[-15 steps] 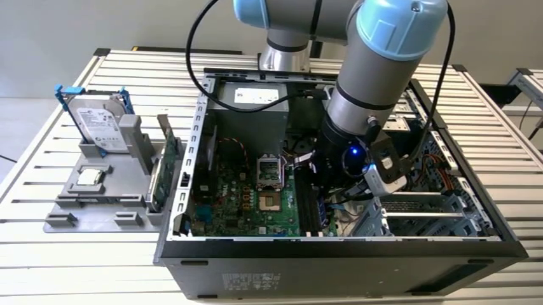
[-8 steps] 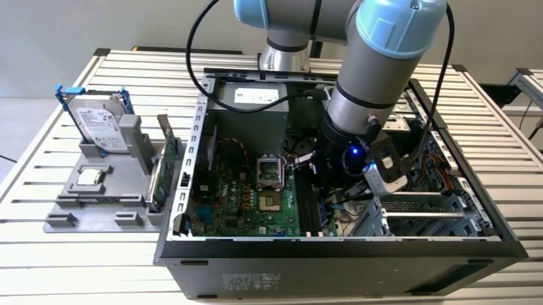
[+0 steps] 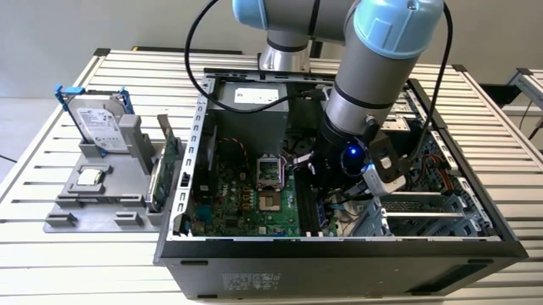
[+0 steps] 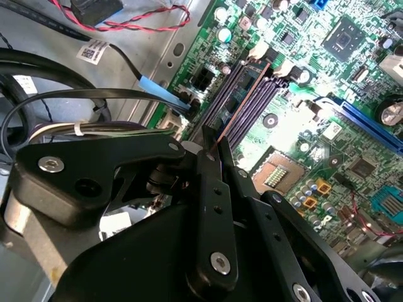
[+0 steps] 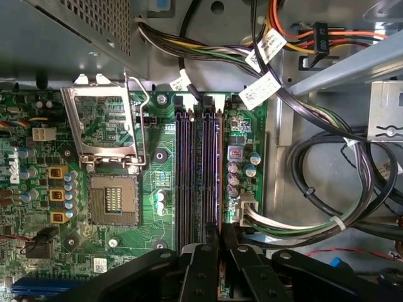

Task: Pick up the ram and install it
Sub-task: 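Insert the ram into the slot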

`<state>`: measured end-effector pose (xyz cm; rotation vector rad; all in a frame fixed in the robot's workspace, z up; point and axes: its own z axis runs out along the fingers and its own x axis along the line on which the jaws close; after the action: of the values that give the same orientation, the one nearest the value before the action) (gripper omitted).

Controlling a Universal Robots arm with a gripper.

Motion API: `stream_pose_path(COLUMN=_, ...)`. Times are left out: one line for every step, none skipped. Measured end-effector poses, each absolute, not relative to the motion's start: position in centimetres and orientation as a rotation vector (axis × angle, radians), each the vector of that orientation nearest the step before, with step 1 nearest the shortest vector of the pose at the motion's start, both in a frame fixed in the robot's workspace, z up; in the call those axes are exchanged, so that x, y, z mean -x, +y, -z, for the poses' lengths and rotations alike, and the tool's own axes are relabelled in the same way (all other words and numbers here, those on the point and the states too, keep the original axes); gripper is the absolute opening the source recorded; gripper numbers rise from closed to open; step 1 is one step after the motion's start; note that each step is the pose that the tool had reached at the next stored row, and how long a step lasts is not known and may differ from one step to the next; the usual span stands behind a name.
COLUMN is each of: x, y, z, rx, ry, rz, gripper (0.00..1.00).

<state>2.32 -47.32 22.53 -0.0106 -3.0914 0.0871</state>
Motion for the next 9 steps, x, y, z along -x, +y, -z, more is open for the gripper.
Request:
stream_pose_path(x=-2.32, y=-47.32, z=-22.44, rx=0.011, ry=-3.091, rz=-0.089, gripper=0.0)
stream_pose_path(x=-2.31, y=-47.31, z=-22.3, rx=0.011, ry=-3.091, rz=-0.09, gripper=0.0)
stream_pose_path(x=-2.31, y=-47.31, z=-22.21, rx=0.011, ry=-3.091, rz=-0.091, gripper=0.0)
stream_pose_path(x=-2.31, y=-47.31, z=-22.19, rx=0.011, ry=-3.091, rz=-0.091, gripper=0.0)
stream_pose_path(x=-2.3, y=-47.31, z=-22.19, rx=0.011, ry=-3.091, rz=-0.092, gripper=0.0)
stream_pose_path(x=-2.3, y=-47.28, z=-22.16, rx=0.011, ry=-3.091, rz=-0.091, gripper=0.0)
stream_pose_path(x=-2.3, y=-47.23, z=-22.11, rx=0.011, ry=-3.091, rz=-0.091, gripper=0.0)
stream_pose_path(x=-2.3, y=-47.19, z=-22.06, rx=0.011, ry=-3.091, rz=-0.091, gripper=0.0)
stream_pose_path(x=-2.3, y=-47.14, z=-22.01, rx=0.011, ry=-3.091, rz=-0.091, gripper=0.0)
